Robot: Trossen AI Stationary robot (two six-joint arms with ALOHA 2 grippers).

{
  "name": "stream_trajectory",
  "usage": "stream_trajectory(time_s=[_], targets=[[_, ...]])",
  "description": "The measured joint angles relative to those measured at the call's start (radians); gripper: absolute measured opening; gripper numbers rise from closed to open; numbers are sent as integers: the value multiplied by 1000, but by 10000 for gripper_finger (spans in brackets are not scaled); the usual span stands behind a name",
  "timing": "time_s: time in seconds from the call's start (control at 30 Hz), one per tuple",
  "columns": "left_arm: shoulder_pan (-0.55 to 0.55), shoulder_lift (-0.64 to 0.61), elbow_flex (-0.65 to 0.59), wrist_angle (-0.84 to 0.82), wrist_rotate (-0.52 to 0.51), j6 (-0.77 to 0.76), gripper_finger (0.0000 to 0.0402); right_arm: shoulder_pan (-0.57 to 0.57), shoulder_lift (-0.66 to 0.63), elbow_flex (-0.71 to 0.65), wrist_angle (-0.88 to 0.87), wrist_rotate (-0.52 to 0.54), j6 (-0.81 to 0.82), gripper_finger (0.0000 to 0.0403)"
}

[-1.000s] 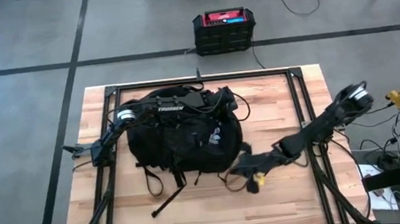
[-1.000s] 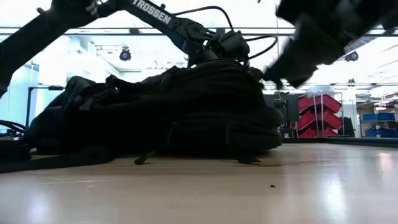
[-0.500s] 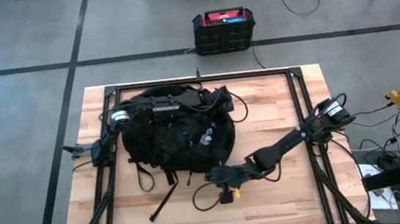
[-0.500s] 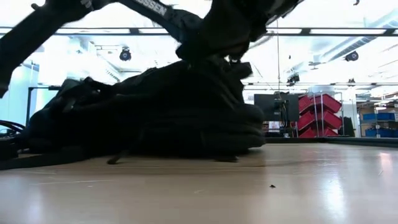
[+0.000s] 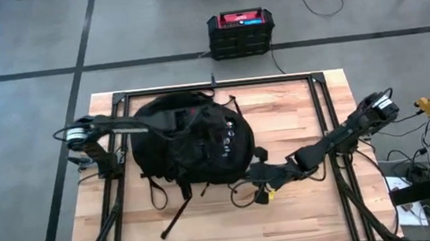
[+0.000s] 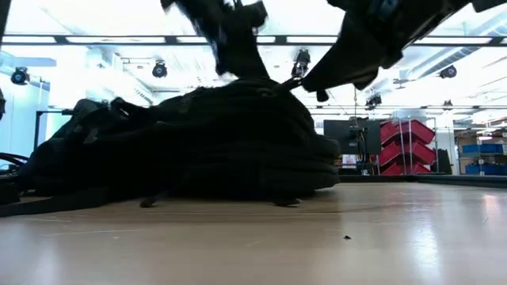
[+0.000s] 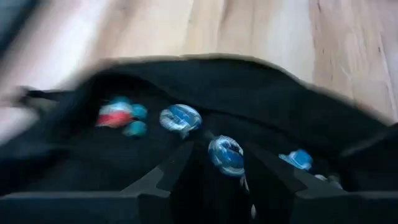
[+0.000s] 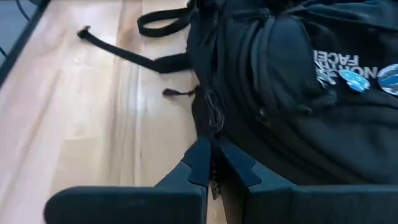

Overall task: Unpack backpack
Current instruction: Close the backpack

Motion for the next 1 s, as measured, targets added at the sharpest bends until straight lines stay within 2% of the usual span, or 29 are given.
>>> stream_trajectory(time_s=[0.1,0.2,0.33,0.43,0.57,0.67,0.93,1.0], targets=[[6,87,-7,119,43,26,119,-2,33,6,106,-70,-47,0],[6,188,50,137,85,55,119,-9,92,47,152,-115,-101,0],[3,303,159,132,152,95,119,-28,184,142,137,-117,-161,0],[6,353,218,98,213,149,119,-38,235,205,108,-51,-163,0],[7,373,240,106,263,155,119,-40,247,281,22,29,-207,0],[4,373,228,129,304,189,119,-42,230,333,-91,12,-240,0],[-48,369,215,159,291,235,119,-24,126,329,-239,16,-277,0],[-61,369,213,176,272,236,119,-24,98,332,-296,-21,-306,0]])
